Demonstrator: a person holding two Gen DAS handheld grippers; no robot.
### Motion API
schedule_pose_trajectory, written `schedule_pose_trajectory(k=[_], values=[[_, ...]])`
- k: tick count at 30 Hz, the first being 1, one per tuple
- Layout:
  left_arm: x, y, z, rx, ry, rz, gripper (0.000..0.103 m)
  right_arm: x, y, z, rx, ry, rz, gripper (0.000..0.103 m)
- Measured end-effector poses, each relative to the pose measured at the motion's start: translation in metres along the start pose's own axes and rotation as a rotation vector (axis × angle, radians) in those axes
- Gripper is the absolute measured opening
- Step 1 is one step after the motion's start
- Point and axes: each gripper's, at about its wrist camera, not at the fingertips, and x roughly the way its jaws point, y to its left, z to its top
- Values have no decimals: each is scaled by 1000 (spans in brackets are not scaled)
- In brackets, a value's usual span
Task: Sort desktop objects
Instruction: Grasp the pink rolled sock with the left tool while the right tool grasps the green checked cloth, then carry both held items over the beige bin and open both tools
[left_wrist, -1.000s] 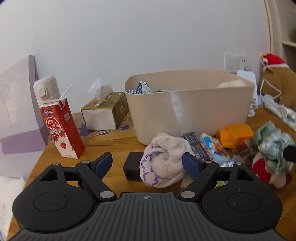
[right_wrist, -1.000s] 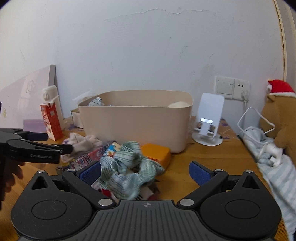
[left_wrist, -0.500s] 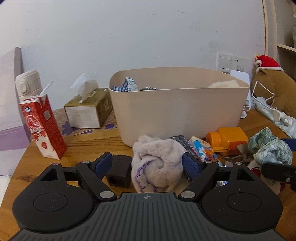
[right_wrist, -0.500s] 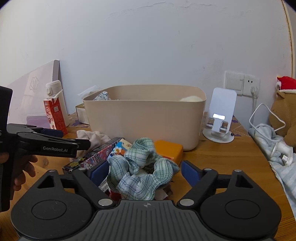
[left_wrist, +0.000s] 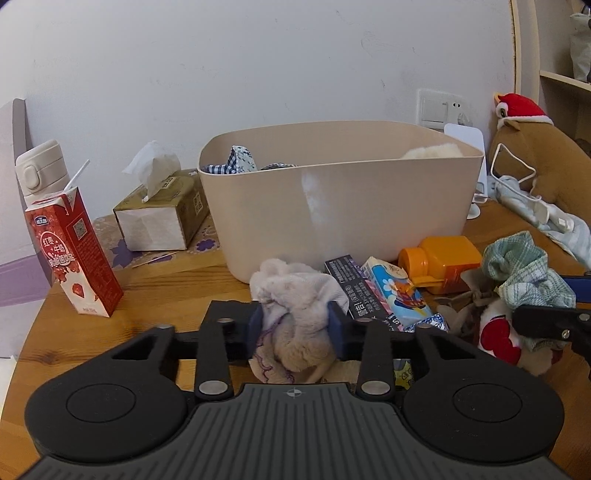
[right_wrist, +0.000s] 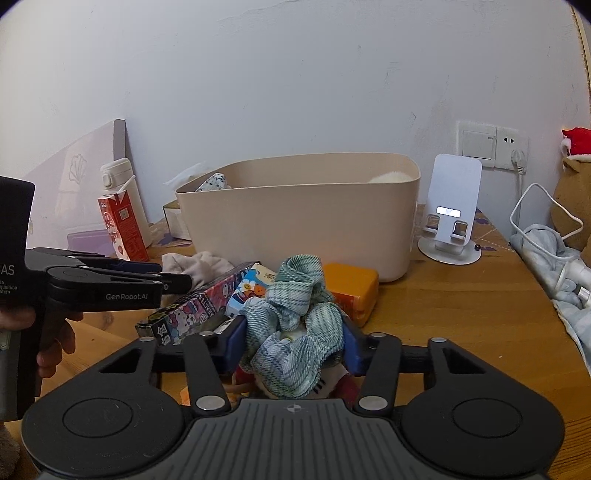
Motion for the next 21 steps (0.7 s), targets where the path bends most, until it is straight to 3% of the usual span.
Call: schedule_pose_trajectory(k=[8, 21], values=[[-7, 9, -3, -48, 3, -1, 17, -9, -5, 0, 10, -10, -4, 25], [-27, 11, -7, -21, -1, 1, 14, -22, -20, 4, 28, -37, -9, 23]])
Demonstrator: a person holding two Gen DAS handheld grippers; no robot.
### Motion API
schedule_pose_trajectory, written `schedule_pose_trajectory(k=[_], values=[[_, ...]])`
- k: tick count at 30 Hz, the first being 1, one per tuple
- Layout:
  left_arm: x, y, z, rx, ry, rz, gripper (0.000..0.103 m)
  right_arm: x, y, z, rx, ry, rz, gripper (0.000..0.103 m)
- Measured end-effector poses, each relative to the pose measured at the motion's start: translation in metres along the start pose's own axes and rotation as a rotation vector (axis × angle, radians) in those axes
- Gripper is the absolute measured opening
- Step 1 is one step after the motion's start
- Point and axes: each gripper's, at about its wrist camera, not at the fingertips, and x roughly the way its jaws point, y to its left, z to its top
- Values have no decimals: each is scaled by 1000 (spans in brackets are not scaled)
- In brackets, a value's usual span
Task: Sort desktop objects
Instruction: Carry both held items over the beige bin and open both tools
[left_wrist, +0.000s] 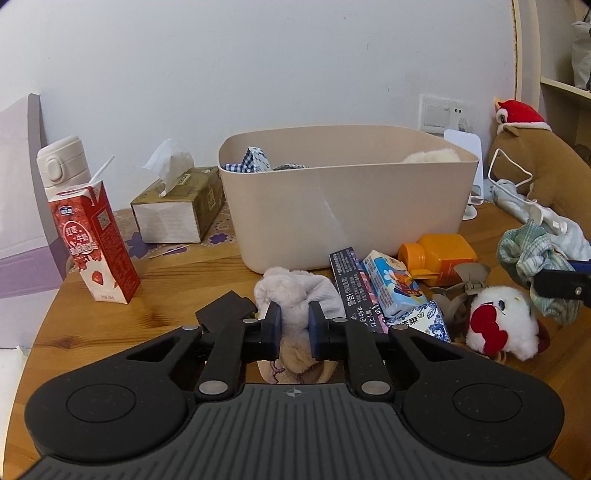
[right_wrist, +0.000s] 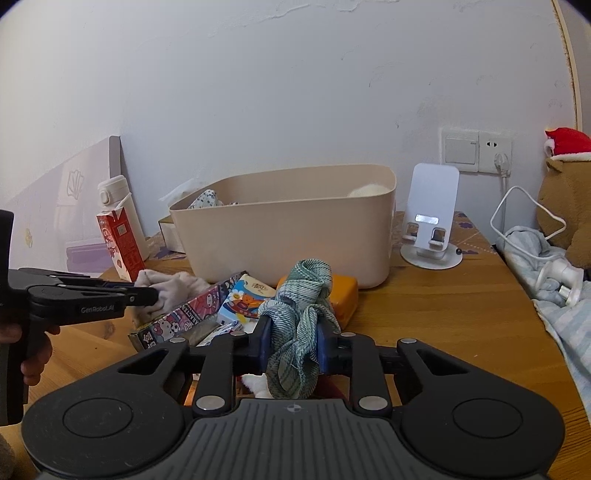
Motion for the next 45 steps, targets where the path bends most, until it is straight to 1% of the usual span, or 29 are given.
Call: schedule_pose_trajectory(k=[8, 18, 23, 28, 31, 38, 45], values=[[-17, 10, 1, -16, -23, 17, 14, -14, -6, 5, 3, -26, -20, 22], [-36, 21, 3, -64, -43, 15, 13, -27, -13, 9, 15, -49, -38, 22], [-49, 27, 8, -76, -62, 6, 13, -31, -12, 13, -13, -56, -56, 23], [-56, 34, 16, -85, -84, 18, 13, -35, -9, 23, -49, -76, -64, 23], [-62, 38, 24, -95, -107, 25, 13, -36, -4, 32, -81, -87, -72, 23], [-74, 40, 53, -78, -184, 26, 13, -35, 3, 58, -142, -129, -87, 23], [-69, 31, 91, -40, -225, 23, 13, -27, 2, 88, -160, -181, -108, 23]])
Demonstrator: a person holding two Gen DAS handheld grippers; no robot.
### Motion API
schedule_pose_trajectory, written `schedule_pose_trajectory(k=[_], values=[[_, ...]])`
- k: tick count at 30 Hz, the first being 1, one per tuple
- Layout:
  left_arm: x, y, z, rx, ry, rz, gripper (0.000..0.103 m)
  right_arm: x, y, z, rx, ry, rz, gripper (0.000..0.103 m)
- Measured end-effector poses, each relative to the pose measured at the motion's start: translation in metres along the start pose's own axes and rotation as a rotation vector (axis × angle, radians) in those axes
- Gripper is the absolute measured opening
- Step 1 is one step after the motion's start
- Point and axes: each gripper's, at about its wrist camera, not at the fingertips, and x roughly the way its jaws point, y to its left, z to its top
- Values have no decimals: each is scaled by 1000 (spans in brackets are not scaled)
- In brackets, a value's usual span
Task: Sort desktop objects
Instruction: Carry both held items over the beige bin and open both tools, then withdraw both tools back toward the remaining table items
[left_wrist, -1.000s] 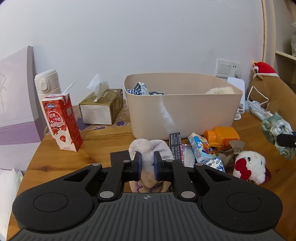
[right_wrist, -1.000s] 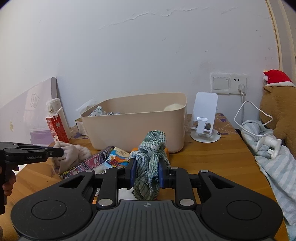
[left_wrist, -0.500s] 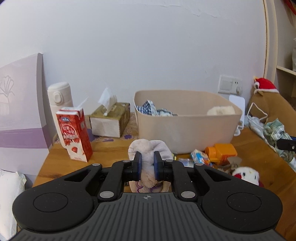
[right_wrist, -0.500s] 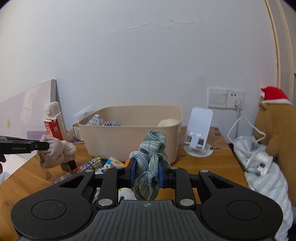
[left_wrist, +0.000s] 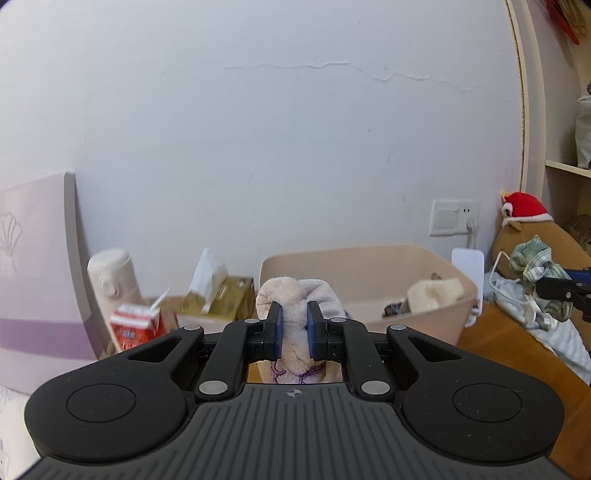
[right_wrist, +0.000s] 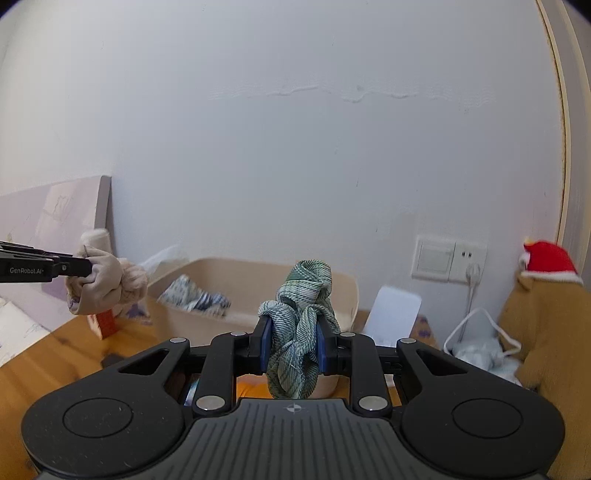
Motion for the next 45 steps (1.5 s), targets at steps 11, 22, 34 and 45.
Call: schedule_pose_trajectory(k=[11, 22, 34, 45], values=[[57, -23, 39, 42, -39, 9, 13, 35, 4, 34, -42, -68, -36, 23], [136, -50, 36, 27, 29, -10, 13, 122, 15, 42, -65, -18, -41, 24], [177, -62, 21, 82, 141, 5, 43, 190, 6, 11, 55, 156, -7, 51], [139, -36, 15, 4, 110, 12, 85, 154, -1, 12, 110, 102, 6, 103]])
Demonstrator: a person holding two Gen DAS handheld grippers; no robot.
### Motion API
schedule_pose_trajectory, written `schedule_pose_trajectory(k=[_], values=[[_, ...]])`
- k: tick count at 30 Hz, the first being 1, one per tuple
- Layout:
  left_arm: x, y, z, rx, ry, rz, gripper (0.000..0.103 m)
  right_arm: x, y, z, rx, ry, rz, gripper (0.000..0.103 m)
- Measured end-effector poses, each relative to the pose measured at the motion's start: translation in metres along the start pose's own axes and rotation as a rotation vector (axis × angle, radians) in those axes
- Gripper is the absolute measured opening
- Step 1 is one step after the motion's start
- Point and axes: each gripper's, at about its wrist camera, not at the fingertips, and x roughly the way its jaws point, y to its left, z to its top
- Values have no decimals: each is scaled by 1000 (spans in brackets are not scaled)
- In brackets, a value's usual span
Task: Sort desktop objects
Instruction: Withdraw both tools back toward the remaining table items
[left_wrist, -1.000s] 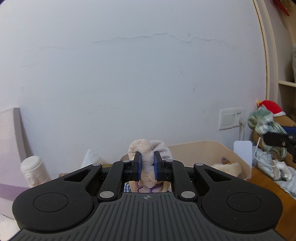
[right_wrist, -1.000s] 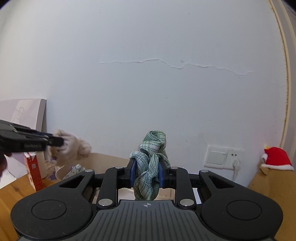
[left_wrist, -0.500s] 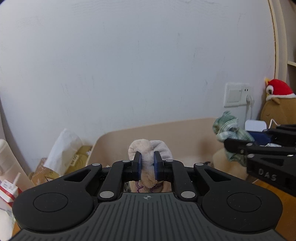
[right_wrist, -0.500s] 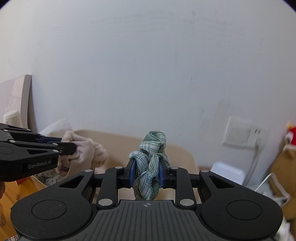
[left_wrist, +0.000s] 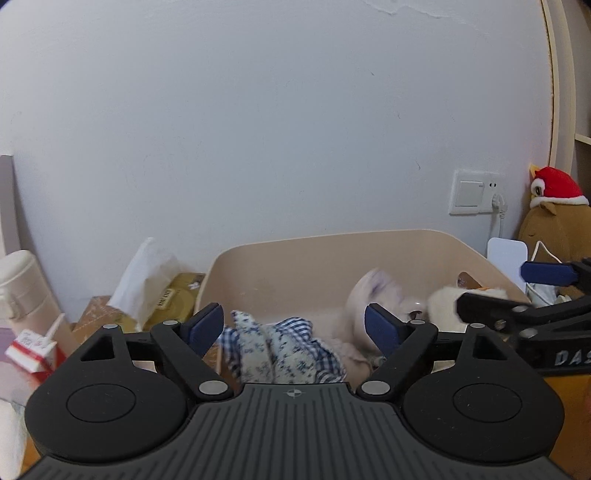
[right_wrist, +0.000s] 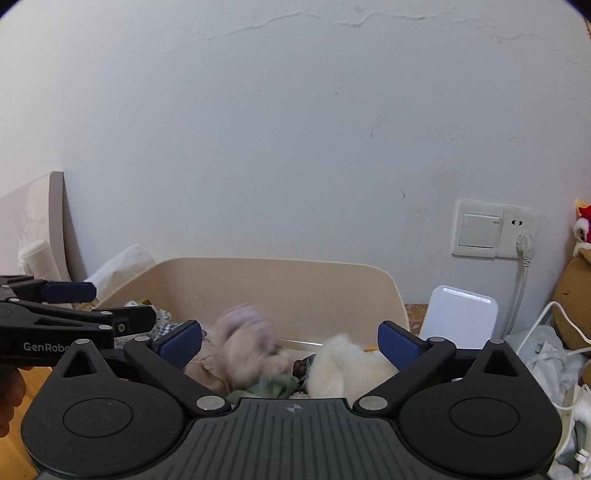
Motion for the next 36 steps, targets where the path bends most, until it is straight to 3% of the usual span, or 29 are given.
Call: schedule_pose_trajectory(k=[8, 15, 21, 28, 36], values=[[-41, 18, -16, 54, 3, 6, 87, -44, -6, -12, 10, -25, -20, 103], [-65, 29, -54, 96, 70, 7, 87, -73, -28, -42, 78, 19, -27, 103], [-70, 33, -91, 65, 138, -12, 87, -93, -38, -74, 86, 67, -20, 103], [-70, 30, -126, 32, 197, -31, 87, -114, -21, -104, 0, 108, 6, 103], [-55, 31, -139, -9, 238, -20, 87, -119, 8, -125, -82, 148, 96, 102]])
